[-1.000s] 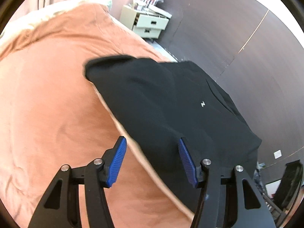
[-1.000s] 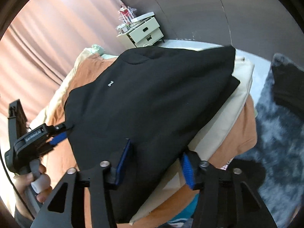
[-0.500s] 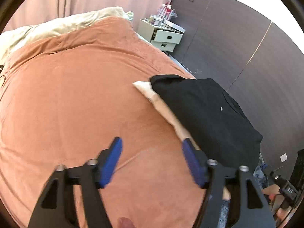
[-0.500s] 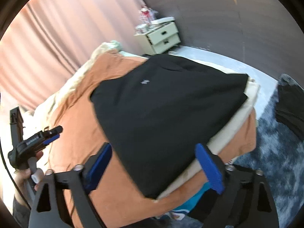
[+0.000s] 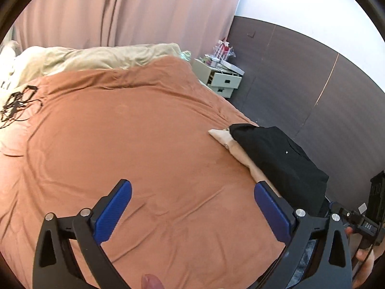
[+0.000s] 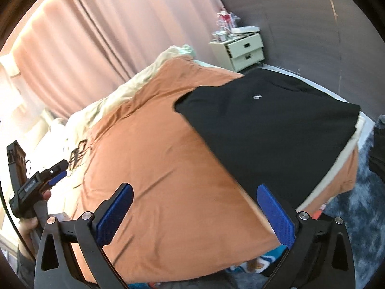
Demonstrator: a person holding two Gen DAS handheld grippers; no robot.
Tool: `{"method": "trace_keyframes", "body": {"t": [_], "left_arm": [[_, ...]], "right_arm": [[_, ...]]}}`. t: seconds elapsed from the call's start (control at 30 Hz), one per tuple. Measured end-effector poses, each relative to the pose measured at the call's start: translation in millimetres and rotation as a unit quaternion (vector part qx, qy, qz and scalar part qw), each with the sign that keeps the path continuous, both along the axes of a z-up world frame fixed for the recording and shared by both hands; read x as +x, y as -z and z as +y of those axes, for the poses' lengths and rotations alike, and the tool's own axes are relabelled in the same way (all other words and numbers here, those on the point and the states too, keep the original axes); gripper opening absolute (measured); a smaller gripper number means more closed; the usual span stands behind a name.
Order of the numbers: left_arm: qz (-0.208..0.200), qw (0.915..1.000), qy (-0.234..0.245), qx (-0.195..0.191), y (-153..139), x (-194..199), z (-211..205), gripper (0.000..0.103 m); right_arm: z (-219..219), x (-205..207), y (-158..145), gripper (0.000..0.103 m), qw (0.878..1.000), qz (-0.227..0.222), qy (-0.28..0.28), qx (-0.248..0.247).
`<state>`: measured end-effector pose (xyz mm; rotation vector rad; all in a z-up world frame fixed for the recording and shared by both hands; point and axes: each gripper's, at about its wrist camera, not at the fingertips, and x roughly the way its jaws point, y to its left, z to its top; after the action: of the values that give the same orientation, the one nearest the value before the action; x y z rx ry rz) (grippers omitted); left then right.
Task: Fold large clothes
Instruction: 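Open both grippers and pull them back from the placed shirt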
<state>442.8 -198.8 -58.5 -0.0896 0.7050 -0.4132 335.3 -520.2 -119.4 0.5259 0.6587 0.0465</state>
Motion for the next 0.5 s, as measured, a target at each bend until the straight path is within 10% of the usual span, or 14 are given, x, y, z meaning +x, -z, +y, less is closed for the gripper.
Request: {"method": "trace_keyframes", "body": {"t": [0.5], "left_arm": [[-0.036,0.9979,-0.050,-0.018,-19.3,-91.5,115.9,0.103]], "right_arm": [[105.9,-10.2,-39.7,0.103,0.995,-0.055,-0.081,-0.027]]}}
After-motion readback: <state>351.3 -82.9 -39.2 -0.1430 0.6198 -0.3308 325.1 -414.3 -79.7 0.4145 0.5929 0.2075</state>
